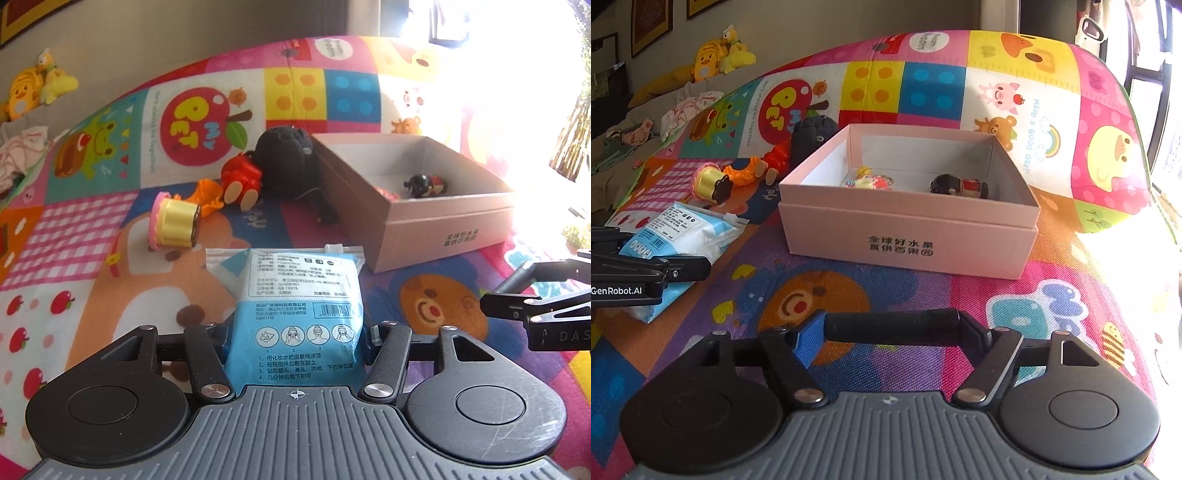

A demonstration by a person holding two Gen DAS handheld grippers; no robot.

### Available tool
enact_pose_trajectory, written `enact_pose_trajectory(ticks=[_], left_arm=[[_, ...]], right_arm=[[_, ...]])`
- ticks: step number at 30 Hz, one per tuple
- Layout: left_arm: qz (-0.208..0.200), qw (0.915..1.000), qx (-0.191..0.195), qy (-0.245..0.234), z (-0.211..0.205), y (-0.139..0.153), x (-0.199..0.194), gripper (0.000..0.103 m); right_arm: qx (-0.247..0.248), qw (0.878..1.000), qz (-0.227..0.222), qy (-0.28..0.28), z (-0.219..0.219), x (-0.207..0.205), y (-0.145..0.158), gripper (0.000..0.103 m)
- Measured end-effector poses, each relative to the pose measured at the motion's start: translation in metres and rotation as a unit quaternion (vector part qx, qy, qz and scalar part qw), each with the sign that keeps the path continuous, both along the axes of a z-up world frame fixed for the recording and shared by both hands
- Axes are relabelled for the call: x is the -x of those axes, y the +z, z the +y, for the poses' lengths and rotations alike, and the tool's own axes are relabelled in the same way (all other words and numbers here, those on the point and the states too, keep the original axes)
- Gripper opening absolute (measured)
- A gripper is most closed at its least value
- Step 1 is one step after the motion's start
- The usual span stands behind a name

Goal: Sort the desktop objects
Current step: 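Drop the blue packet into the pink box with the left tool while the right tool drops the cylinder in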

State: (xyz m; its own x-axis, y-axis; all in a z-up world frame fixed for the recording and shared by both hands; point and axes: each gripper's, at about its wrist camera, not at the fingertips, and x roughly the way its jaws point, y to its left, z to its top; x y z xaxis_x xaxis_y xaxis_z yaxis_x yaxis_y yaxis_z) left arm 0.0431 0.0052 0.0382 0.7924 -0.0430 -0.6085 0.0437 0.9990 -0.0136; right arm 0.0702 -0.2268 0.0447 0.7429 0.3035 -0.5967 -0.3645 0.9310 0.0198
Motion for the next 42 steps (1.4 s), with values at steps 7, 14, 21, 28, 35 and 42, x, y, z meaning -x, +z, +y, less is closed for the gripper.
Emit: enact_pose_trajectory(ticks=[7,14,21,28,35,42], left_arm=[[-0.099,0.9932,0.014,-0.058,-0.041,0.071,-0.046,0.062],[-0.079,0.9917,-0.018,-0.1,-0.09,0.049,-0.111,0.062],[-0.075,0.9823,-0.084,-0.15,-0.104,0.022,-0.123,0.065],[-0.11,0.9863,-0.042,-0.116,-0.063,0.031,-0.071,0.088],[-0.09,0.9949,0.022,-0.04,-0.012,0.019,-0.03,0.094],[-0.051,0.9921,0.115,-0.008,0.02,-0.004,-0.013,0.096]], right_arm=[[-0.047,0.991,-0.124,-0.032,-0.037,0.016,0.085,0.075],[-0.038,0.992,-0.099,-0.065,-0.055,0.005,0.075,0.075],[-0.038,0.994,-0.069,-0.081,-0.06,-0.007,0.056,0.075],[-0.031,0.995,-0.052,-0.081,-0.055,-0.017,0.051,0.075],[-0.03,0.998,-0.027,-0.047,-0.02,-0.053,0.06,0.075],[-0.042,0.992,0.106,-0.047,0.027,-0.165,0.052,0.075]])
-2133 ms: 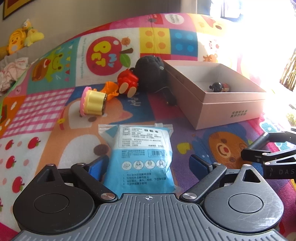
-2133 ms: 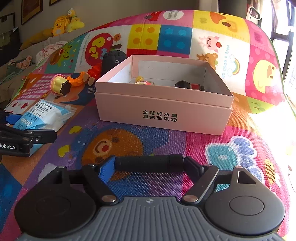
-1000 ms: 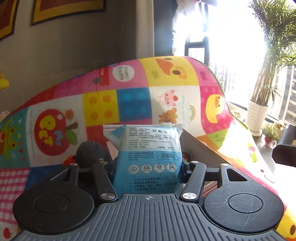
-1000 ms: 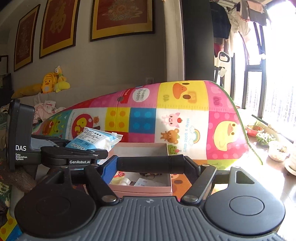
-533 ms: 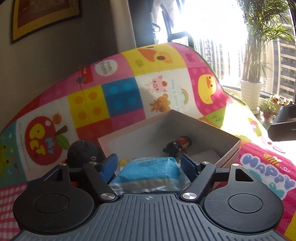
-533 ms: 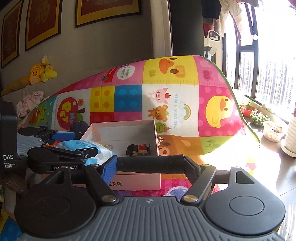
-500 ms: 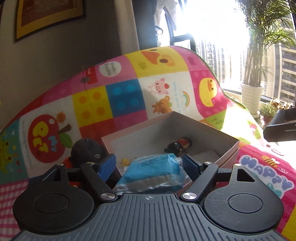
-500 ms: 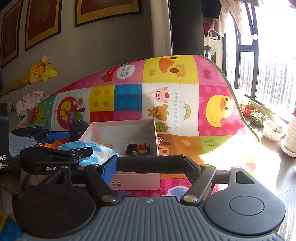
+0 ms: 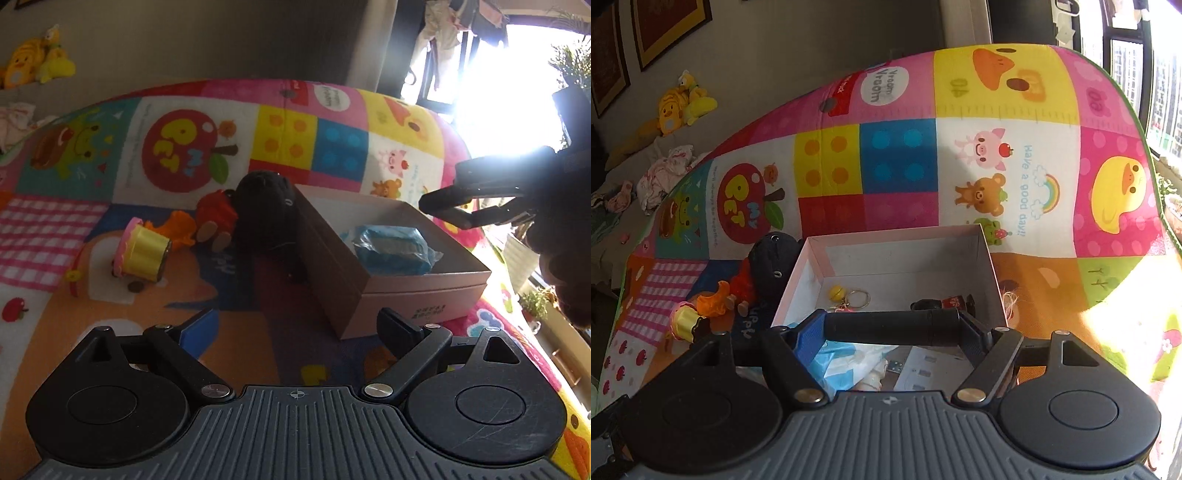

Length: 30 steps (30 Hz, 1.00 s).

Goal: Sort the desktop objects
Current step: 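Drop the blue packet into the pink box with the left tool while the right tool drops the cylinder in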

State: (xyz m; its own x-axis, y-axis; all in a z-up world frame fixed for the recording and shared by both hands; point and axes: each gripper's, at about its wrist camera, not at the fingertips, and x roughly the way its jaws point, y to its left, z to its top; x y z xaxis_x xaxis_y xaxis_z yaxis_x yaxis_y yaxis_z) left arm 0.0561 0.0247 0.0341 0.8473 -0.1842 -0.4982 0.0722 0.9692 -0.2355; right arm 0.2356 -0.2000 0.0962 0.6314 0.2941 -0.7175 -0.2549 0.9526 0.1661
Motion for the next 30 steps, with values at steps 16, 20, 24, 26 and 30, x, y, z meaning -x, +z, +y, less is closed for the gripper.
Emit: enact_pose_trajectory(ticks=[16,20,24,26,30], left_arm=[[-0.005,0.9982,0.058,0.014,0.025,-0.009,0.004,0.099],[-0.009,0.9984,0.055,0.006,0.021,-0.007,0.005,0.099],[-0.011,0.9985,0.052,0.009,0.021,-0.007,0.005,0.099],[-0.012,0.9982,0.056,0.015,0.024,-0.007,0.006,0.099],[-0.014,0.9978,0.062,0.021,0.028,-0.006,0.005,0.099]], right_arm=[[-0.011,0.996,0.091,-0.005,0.018,-0.044,-0.007,0.096],[-0.045,0.988,0.142,0.029,0.029,-0.024,-0.012,0.1],[-0.017,0.987,0.149,0.057,0.049,-0.008,-0.025,0.083],[-0.008,0.99,0.127,0.062,0.05,-0.005,-0.02,0.066],[0.056,0.997,0.032,0.04,0.043,-0.01,-0.011,0.056]])
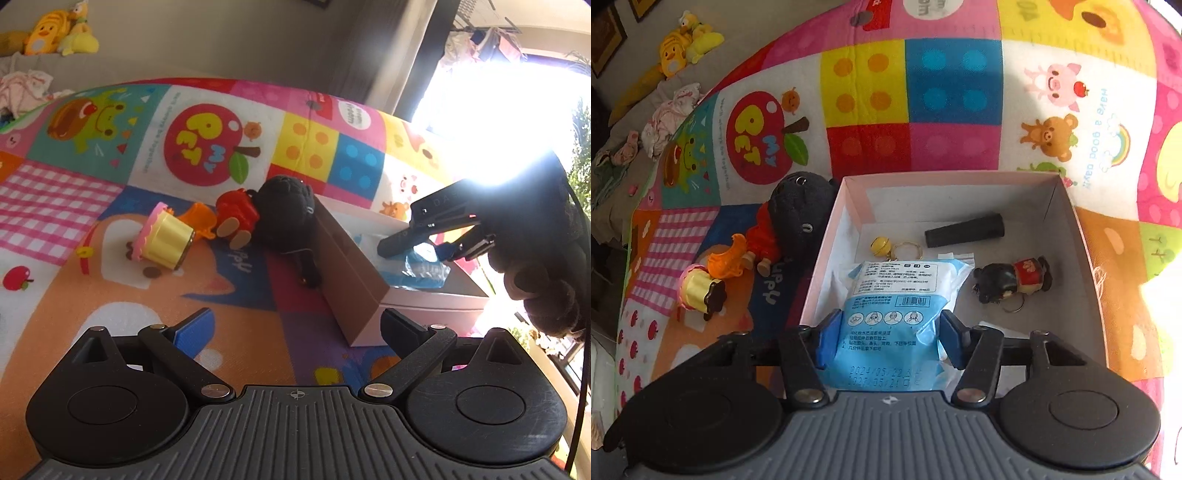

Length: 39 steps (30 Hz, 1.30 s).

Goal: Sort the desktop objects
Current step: 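Drop the blue packet into the pink box with the left tool while the right tool drops the cylinder in, then grasp the yellow-and-pink cup toy with the left tool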

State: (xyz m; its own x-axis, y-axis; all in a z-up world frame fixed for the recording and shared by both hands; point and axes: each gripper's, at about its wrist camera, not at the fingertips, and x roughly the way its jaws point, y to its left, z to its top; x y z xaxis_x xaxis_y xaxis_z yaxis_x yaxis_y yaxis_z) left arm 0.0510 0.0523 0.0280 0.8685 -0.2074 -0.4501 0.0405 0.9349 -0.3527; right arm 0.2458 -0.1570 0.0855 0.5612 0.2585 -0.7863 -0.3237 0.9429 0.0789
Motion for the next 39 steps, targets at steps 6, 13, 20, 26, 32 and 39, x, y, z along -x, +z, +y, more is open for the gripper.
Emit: enact_pose_trajectory(ticks=[6,13,20,26,32,39], left_arm=[[-0.002,0.9999,-0.001,0.013,0.004,0.0,0.0,0.1],[0.008,0.9988,0.003,0.049,0.013,-0.003,-0.002,0.1],[0.02,0.9962,-0.021,0.082,0.016,-0.003,-0.006,0.1],[0.009,0.9863,-0.119,0.114,0.023,0.011,-0.017,0.1],[0.026,0.9641,-0.235,0.121,0.028,0.008,-0.063,0.089],[0.056,0.9543,-0.273,0.109,0.025,-0.01,-0.091,0.056]], right_arm=[[-0.03,0.998,0.009,-0.049,-0.033,-0.031,-0.006,0.066],[-0.012,0.999,0.012,-0.048,-0.031,-0.025,-0.011,0.038],[-0.03,0.999,-0.006,-0.044,-0.02,-0.004,-0.025,0.038],[-0.022,0.992,-0.127,0.008,-0.033,0.073,-0.003,0.053],[-0.044,0.99,-0.123,0.047,-0.054,0.13,-0.011,0.064],[-0.049,0.995,-0.083,0.025,-0.072,0.167,-0.056,0.072]])
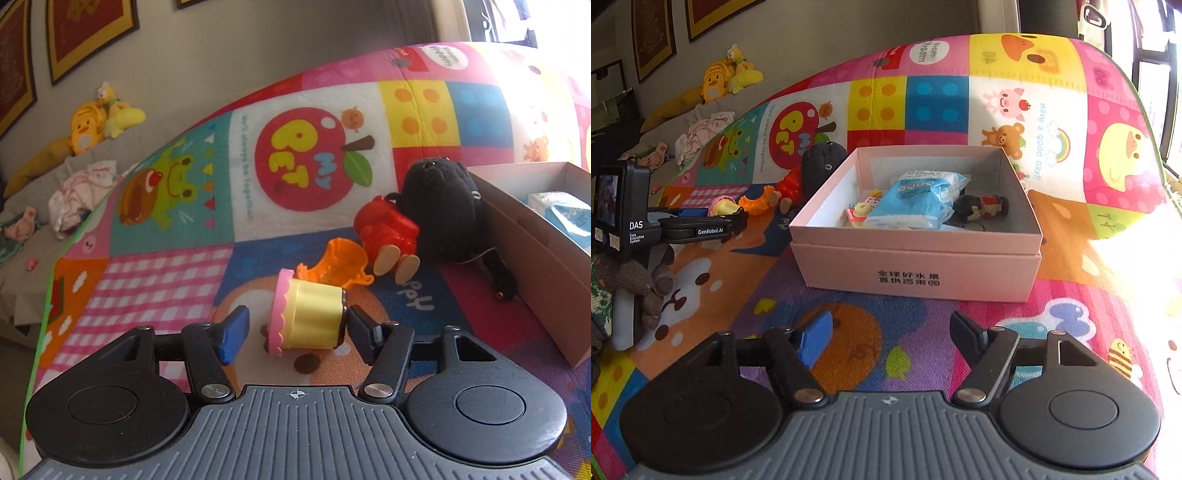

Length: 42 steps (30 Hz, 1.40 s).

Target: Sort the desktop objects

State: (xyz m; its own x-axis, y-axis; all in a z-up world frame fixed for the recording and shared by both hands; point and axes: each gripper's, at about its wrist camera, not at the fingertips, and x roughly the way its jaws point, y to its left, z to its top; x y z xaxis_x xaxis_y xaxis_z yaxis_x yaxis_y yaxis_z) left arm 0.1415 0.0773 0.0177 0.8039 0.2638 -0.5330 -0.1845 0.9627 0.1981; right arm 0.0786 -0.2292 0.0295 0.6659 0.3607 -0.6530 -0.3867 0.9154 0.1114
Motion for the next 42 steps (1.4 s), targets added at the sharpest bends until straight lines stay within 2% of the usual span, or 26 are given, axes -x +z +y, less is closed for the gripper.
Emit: enact_pose_trajectory(ticks=[1,5,9,12,17,20,23,26,30,33,35,37,38,40,42], left_arm=[[0.003,1.0,-0.007,0.0,-0.001,-0.001,0.0,0.048],[0.001,0.9993,-0.026,-0.029,-0.011,0.004,0.013,0.047],[-0.007,0.9928,-0.06,-0.103,-0.044,0.016,0.048,0.047],[-0.009,0.9811,-0.077,-0.177,-0.079,0.023,0.077,0.047],[-0.006,0.9583,-0.111,-0.263,-0.129,0.016,0.102,0.047],[0.003,0.9514,-0.1,-0.291,-0.146,0.009,0.108,0.051],[0.001,0.9502,-0.081,-0.301,-0.154,0.009,0.113,0.056],[-0.003,0.9467,-0.044,-0.319,-0.156,0.016,0.119,0.056],[0.01,0.9378,0.027,-0.346,-0.157,0.021,0.121,0.058],[0.01,0.9322,0.057,-0.357,-0.158,0.022,0.125,0.067],[0.001,0.9318,0.069,-0.356,-0.154,0.024,0.128,0.082],[-0.012,0.9371,0.079,-0.34,-0.145,0.027,0.129,0.092],[-0.02,0.9423,0.087,-0.323,-0.137,0.028,0.129,0.096],[-0.029,0.9538,0.108,-0.279,-0.117,0.028,0.123,0.096],[-0.03,0.967,0.145,-0.207,-0.088,0.022,0.111,0.098]], right_arm=[[-0.001,1.0,0.005,-0.005,-0.003,0.003,-0.006,0.072],[-0.007,0.999,0.018,-0.026,-0.011,0.003,-0.017,0.075],[-0.004,0.999,0.01,-0.042,-0.015,-0.001,-0.021,0.078],[-0.005,0.999,0.007,-0.047,-0.015,-0.002,-0.022,0.08],[-0.004,0.998,0.0,-0.059,-0.019,0.001,-0.02,0.081],[-0.006,0.998,-0.004,-0.069,-0.024,0.002,-0.018,0.083],[-0.005,0.997,-0.008,-0.075,-0.028,0.003,-0.016,0.086],[-0.004,0.997,-0.012,-0.078,-0.029,0.003,-0.014,0.086],[-0.006,0.997,-0.017,-0.079,-0.028,0.003,-0.009,0.087],[-0.002,0.997,-0.027,-0.075,-0.026,0.006,-0.003,0.087],[0.004,0.997,-0.034,-0.071,-0.024,0.008,0.001,0.089],[0.014,0.997,-0.043,-0.061,-0.019,0.008,0.008,0.089],[0.019,0.997,-0.049,-0.053,-0.015,0.007,0.012,0.089],[0.034,0.996,-0.07,-0.034,-0.003,0.004,0.024,0.089],[0.058,0.993,-0.102,-0.016,0.014,-0.001,0.037,0.089]])
